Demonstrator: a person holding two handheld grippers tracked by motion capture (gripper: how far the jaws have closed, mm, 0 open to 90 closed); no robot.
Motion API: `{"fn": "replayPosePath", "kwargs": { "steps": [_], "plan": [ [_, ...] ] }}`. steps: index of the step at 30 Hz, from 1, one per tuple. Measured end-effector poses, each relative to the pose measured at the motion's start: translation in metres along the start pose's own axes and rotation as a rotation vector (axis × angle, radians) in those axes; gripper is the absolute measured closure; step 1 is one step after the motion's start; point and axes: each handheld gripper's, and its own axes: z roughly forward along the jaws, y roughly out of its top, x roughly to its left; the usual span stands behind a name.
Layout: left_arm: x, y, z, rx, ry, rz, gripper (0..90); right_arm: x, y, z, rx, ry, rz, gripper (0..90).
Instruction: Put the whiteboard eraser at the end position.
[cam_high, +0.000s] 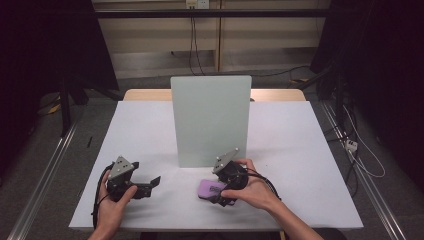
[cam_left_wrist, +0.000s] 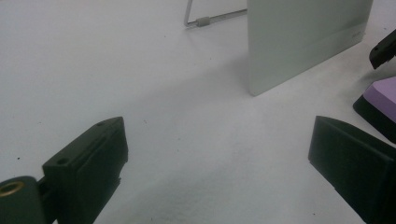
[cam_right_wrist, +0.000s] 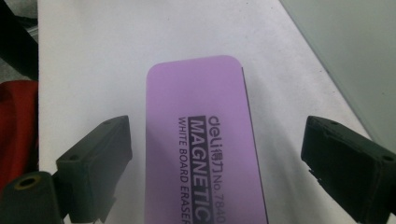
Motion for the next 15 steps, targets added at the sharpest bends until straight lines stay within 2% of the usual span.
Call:
{"fn": "replayPosePath", "kwargs": {
  "steps": [4,9,12,15],
  "plan": [
    [0.000,0.000,0.000,0.001,-0.001,-0.001,4.8,0.000,0.000,-0.002,-0.016,-0.017,0.003,8.9],
    [0.000,0.000,0.000,-0.004,0.002,-0.004,4.8,-0.002,0.000,-0.006,-0.056,-0.032,0.031,9.1],
    [0.000,0.000,-0.001,-0.004,0.004,-0.009,4.8,-0.003,0.000,-0.010,-0.083,-0.063,0.045,9.5],
    [0.000,0.000,-0.001,-0.003,0.005,-0.002,4.8,-0.004,-0.001,-0.013,-0.099,-0.056,0.057,9.7]
  ]
}}
